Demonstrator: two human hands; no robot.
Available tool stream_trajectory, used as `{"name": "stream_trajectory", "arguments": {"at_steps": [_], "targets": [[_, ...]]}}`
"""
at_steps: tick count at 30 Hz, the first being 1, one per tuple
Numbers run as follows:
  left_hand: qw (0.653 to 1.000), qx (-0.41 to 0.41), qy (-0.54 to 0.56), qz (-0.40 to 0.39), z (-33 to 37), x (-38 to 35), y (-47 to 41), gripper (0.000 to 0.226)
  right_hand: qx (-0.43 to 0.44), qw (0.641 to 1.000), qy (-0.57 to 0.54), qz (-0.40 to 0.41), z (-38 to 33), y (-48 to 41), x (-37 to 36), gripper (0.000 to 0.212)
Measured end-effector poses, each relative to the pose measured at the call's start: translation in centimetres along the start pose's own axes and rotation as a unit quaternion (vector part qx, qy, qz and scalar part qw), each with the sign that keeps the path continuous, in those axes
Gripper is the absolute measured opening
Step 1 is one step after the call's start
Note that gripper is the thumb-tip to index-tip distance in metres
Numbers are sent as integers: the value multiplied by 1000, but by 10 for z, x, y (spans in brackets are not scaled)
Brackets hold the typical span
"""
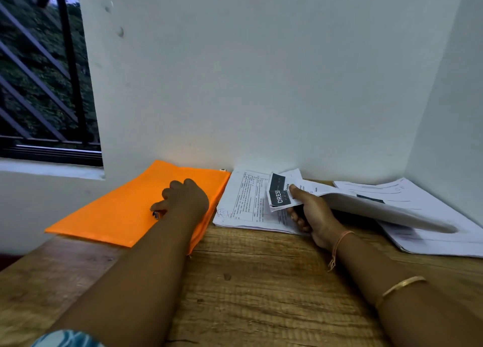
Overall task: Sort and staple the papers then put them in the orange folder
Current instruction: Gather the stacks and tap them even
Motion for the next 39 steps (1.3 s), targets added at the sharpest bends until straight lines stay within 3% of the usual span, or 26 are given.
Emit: {"name": "stream_trajectory", "arguments": {"at_steps": [5,11,15,18,21,23,26,28,32,39], "targets": [[999,-25,-24,8,1,-1,1,42,-6,1000,1,1,0,0,0,44],[995,-71,14,75,10,0,11,33,-9,1000,2,-1,-1,1,1,47],[966,-192,130,114,33,19,25,29,-1,1000,-4,4,-2,1,1,49],[923,-241,298,-36,51,18,49,34,7,1000,-11,9,-6,2,1,49],[877,-199,371,-230,62,-3,69,8,9,1000,-23,17,-8,3,3,49],[857,-163,397,-287,62,-11,72,8,7,999,-36,19,-9,3,3,48],[830,-146,431,-323,59,-12,67,7,9,997,-67,30,-11,4,5,45],[830,-151,426,-327,58,-11,66,14,11,996,-81,33,-12,4,6,44],[827,-160,436,-318,56,-6,65,5,6,996,-82,35,-12,4,5,44],[771,-159,495,-368,55,-1,69,10,0,995,-93,37,-12,3,6,43]]}}
Point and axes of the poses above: each hand's wrist, its own y-axis away from the middle knuckle, its own x-axis out of the back of the hand, z = x × y, the point moved 3 cm from there along -y, towards the middle knuckle, and after that the axes turned 13 degrees about x, right-handed, at the moved point
